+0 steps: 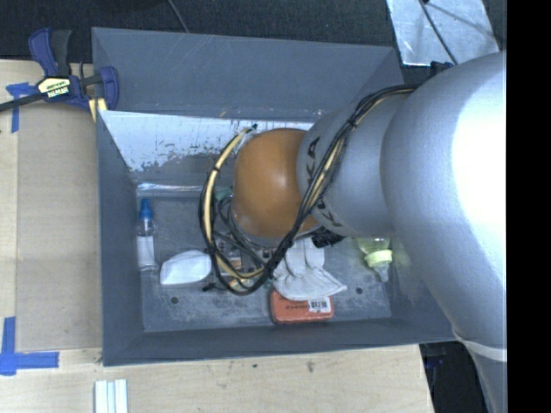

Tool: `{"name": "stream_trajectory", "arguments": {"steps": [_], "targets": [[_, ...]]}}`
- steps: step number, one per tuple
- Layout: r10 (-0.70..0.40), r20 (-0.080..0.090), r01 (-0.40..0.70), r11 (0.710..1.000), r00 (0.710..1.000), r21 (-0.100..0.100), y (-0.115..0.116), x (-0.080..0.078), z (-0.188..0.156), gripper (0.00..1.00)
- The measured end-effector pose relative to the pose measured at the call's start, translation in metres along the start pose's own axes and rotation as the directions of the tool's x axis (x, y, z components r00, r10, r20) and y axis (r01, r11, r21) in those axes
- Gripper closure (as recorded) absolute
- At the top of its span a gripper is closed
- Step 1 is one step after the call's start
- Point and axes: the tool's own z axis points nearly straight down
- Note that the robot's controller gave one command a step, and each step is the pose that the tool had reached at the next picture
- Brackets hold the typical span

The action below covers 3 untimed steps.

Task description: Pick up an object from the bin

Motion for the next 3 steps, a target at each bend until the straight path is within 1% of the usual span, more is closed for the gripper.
{"name": "stream_trajectory", "arguments": {"steps": [1, 2, 3], "targets": [[0.004, -0.001, -0.004, 1.0, 1.0, -0.002, 0.021, -0.002, 0.004, 1.0], [0.024, -0.008, -0.024, 1.0, 1.0, 0.005, 0.032, -0.01, -0.007, 1.0], [0.008, -0.006, -0.008, 1.0, 1.0, 0.003, 0.039, -0.024, -0.126, 1.0]]}}
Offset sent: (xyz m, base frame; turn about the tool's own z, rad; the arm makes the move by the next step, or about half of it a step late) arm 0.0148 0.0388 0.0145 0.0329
